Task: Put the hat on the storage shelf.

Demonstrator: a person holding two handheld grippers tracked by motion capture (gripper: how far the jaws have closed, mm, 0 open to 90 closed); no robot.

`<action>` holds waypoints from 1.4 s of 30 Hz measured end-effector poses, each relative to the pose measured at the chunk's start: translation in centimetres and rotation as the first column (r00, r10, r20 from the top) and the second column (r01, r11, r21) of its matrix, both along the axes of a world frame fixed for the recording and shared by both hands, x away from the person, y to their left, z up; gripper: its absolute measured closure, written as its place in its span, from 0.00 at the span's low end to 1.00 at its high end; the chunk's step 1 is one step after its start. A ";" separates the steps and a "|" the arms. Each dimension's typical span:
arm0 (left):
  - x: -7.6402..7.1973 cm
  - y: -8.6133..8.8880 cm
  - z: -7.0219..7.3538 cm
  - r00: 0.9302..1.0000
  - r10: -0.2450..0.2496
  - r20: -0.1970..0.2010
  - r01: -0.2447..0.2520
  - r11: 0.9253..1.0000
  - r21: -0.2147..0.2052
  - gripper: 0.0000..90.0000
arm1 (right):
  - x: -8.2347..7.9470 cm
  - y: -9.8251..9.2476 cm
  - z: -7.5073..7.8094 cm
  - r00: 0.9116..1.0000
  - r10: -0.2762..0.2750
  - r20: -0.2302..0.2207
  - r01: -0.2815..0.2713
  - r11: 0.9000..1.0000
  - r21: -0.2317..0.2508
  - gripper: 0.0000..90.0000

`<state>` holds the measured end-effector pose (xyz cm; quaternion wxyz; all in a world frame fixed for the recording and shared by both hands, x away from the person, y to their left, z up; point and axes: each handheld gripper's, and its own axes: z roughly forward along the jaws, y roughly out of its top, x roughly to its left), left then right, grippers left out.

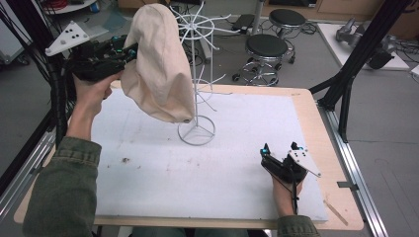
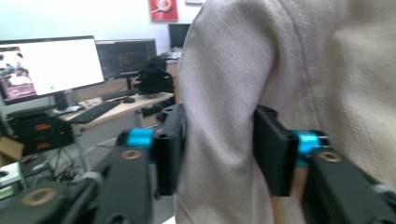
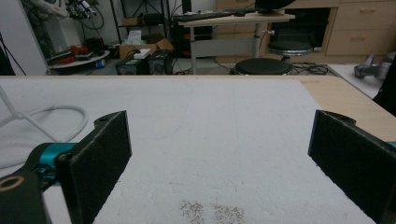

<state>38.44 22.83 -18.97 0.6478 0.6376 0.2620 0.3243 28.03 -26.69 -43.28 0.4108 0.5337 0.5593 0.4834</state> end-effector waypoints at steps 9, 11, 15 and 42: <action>-0.6 1.1 0.1 1.000 0.008 0.021 -0.007 0.998 -0.055 0.43 | 0.0 0.0 0.0 1.000 -0.001 0.005 0.001 1.000 0.003 0.05; -0.7 1.3 0.1 1.000 0.017 0.022 -0.016 0.998 -0.056 0.43 | -0.1 0.0 0.0 1.000 -0.001 0.007 0.001 1.000 0.001 0.05; -0.9 1.7 -0.2 1.000 0.026 0.011 -0.025 0.998 -0.054 0.43 | -0.1 -0.1 0.0 1.000 -0.003 0.008 0.003 1.000 -0.001 0.05; -6.6 6.5 -7.6 0.995 0.096 -0.037 -0.100 0.987 -0.127 0.39 | -0.4 -0.1 0.0 1.000 -0.014 0.002 0.014 1.000 0.025 0.05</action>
